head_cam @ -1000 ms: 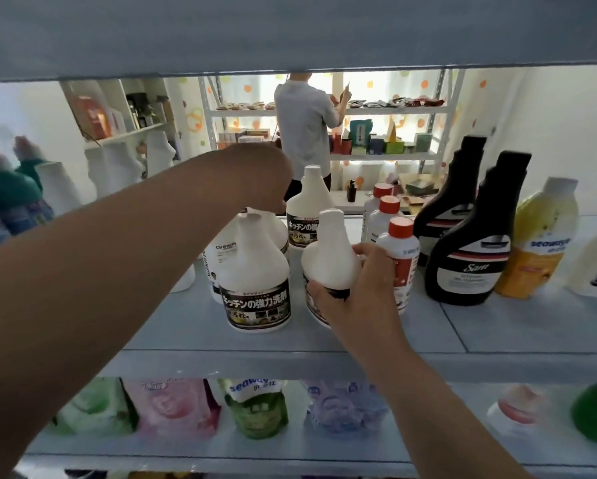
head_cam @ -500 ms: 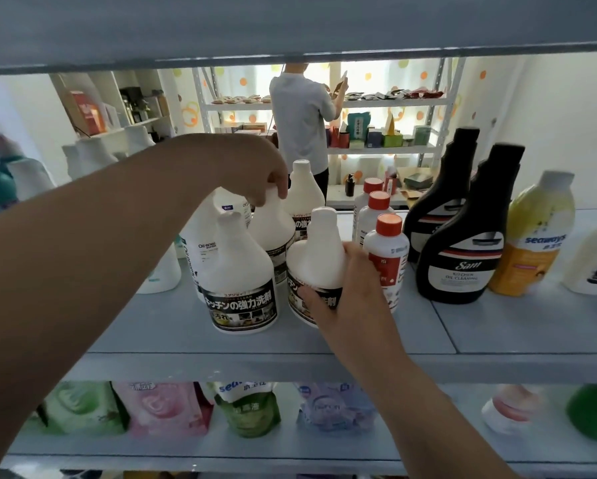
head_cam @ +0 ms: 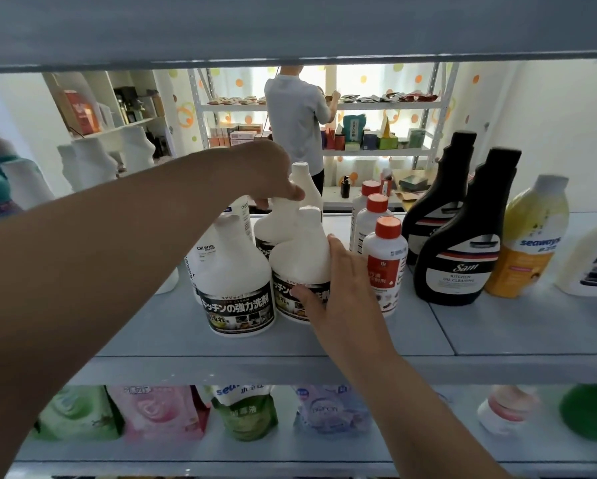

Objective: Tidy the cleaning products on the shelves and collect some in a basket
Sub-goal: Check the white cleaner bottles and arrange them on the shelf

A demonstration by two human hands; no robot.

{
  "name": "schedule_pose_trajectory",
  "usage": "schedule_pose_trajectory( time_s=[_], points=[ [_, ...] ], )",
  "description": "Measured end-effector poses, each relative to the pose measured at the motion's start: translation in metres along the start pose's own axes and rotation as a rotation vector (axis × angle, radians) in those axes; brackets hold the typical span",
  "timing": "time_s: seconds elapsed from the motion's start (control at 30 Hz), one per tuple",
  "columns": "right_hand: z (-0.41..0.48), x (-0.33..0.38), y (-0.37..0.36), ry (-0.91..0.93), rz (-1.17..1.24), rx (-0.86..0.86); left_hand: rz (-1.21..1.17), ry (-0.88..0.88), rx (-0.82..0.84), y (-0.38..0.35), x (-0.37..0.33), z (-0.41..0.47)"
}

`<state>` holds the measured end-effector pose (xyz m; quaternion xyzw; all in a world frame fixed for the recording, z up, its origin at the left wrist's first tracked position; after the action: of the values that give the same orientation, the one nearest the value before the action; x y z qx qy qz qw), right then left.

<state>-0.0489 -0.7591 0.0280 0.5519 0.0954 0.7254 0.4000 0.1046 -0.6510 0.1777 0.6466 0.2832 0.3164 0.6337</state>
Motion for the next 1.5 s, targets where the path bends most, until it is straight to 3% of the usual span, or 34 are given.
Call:
schedule_pose_trajectory(
  time_s=[0.1,0.27,0.4,0.5,0.57,0.73,0.9,1.07,1.23,1.4,1.5],
  points=[
    [0.009,0.002,-0.008,-0.015,0.006,0.011,-0.058,0.068,0.01,-0.005,-0.002,0.006],
    [0.021,0.006,-0.022,-0.037,0.004,-0.014,-0.441,0.153,-0.073,-0.008,0.015,0.002],
    [0.028,0.007,-0.03,-0.051,-0.009,-0.019,-0.675,0.099,-0.408,0.004,0.023,-0.041],
    [0.031,0.005,-0.032,-0.06,-0.019,-0.005,-0.658,0.016,-0.755,-0.012,0.017,-0.112],
    [0.033,0.005,-0.033,-0.055,-0.004,0.009,-0.613,0.034,-0.862,-0.041,0.009,-0.155],
    [0.038,0.006,-0.034,-0.055,0.032,0.044,-0.603,0.172,-0.83,-0.125,-0.006,-0.197],
    [0.039,0.01,-0.036,-0.051,0.031,0.045,-0.562,0.173,-0.841,-0.157,-0.02,-0.193],
    [-0.001,-0.008,-0.029,-0.037,-0.137,0.098,-0.499,0.086,-0.949,-0.167,-0.032,-0.184],
    [-0.038,-0.027,0.003,0.112,-0.177,-0.067,-0.453,-0.022,-0.963,-0.174,-0.04,-0.17],
    [-0.032,-0.053,0.039,-0.036,-0.063,-0.335,-0.44,-0.038,-0.901,-0.179,-0.04,-0.153],
    [-0.015,-0.065,0.049,-0.103,-0.092,-0.347,-0.395,-0.057,-0.863,-0.179,-0.042,-0.148]
  ],
)
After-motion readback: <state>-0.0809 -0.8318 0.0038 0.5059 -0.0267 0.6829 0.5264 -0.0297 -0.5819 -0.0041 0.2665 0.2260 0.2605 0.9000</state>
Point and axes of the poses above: each hand's wrist, its own z-axis towards the middle knuckle, its own y-axis out of the back of the hand, x = y × z, the point moved 4 cm from there along z, towards the middle knuckle, and after that the axes turned 14 degrees about -y, right-handed, at the moved point
